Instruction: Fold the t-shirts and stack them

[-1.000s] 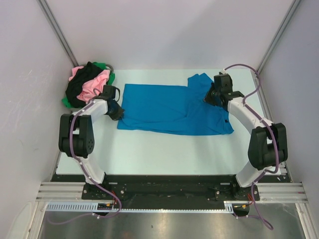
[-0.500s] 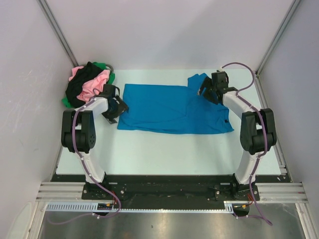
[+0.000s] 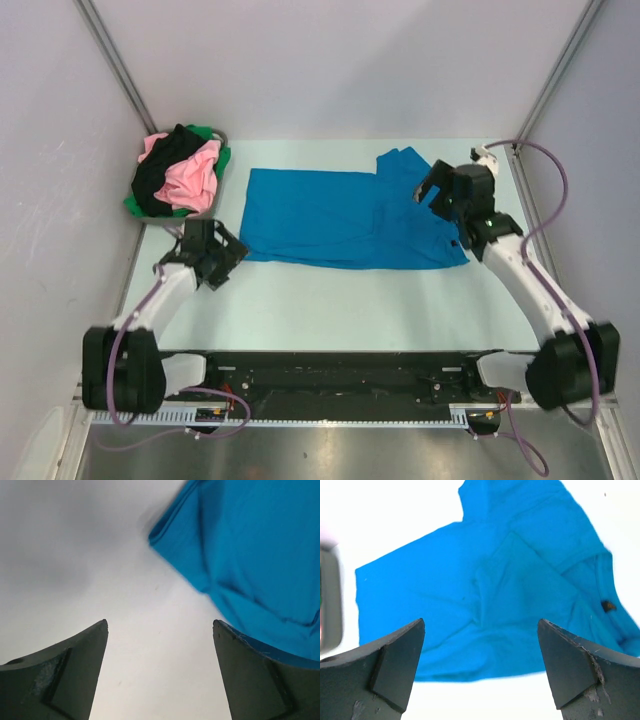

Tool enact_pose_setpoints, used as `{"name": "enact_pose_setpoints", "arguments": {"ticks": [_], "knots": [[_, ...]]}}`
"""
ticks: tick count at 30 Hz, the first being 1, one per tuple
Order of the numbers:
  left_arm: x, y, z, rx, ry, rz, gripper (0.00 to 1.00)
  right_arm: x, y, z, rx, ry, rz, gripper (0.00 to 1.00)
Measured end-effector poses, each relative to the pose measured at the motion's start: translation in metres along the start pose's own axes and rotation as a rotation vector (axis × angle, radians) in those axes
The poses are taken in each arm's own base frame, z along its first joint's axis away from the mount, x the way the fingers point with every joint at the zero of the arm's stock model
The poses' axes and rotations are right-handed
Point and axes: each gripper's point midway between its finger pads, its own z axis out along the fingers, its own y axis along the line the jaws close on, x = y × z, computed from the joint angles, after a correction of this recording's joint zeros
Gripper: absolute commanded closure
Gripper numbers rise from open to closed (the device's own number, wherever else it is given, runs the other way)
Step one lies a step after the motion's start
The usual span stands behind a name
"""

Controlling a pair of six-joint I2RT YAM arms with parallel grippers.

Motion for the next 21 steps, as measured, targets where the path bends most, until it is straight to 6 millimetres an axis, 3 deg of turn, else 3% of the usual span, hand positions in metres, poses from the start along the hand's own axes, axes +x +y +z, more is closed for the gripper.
{"name": "enact_pose_setpoints", "arguments": {"ticks": [1,3,7,11,13,16,21], "knots": [[0.01,0.006,-0.006,0.022,0.003,-0.014,0.13,0.003,0.0,-0.02,-0.018,-0.016,0.007,0.0],[0.027,0.017,-0.008,0.058,0.018,-0.04,0.2,0.011,0.0,-0.041,-0.046,-0.028,0.017,0.0],[0.067,0.041,0.003,0.077,0.087,-0.109,0.27,0.057,-0.025,-0.061,-0.028,0.036,0.019,0.0],[0.063,0.028,0.007,0.143,0.068,-0.161,0.28,0.095,-0.048,-0.073,0.01,0.101,0.004,0.0],[0.061,0.024,0.01,0.15,0.063,-0.194,0.3,0.101,-0.049,-0.08,0.002,0.106,-0.002,0.0],[0.055,0.019,0.017,0.132,0.062,-0.238,0.42,0.102,-0.046,-0.09,-0.017,0.085,-0.002,0.0],[0.047,0.01,0.032,0.092,0.07,-0.31,0.45,0.115,-0.057,-0.09,0.014,0.089,0.005,0.0]]}}
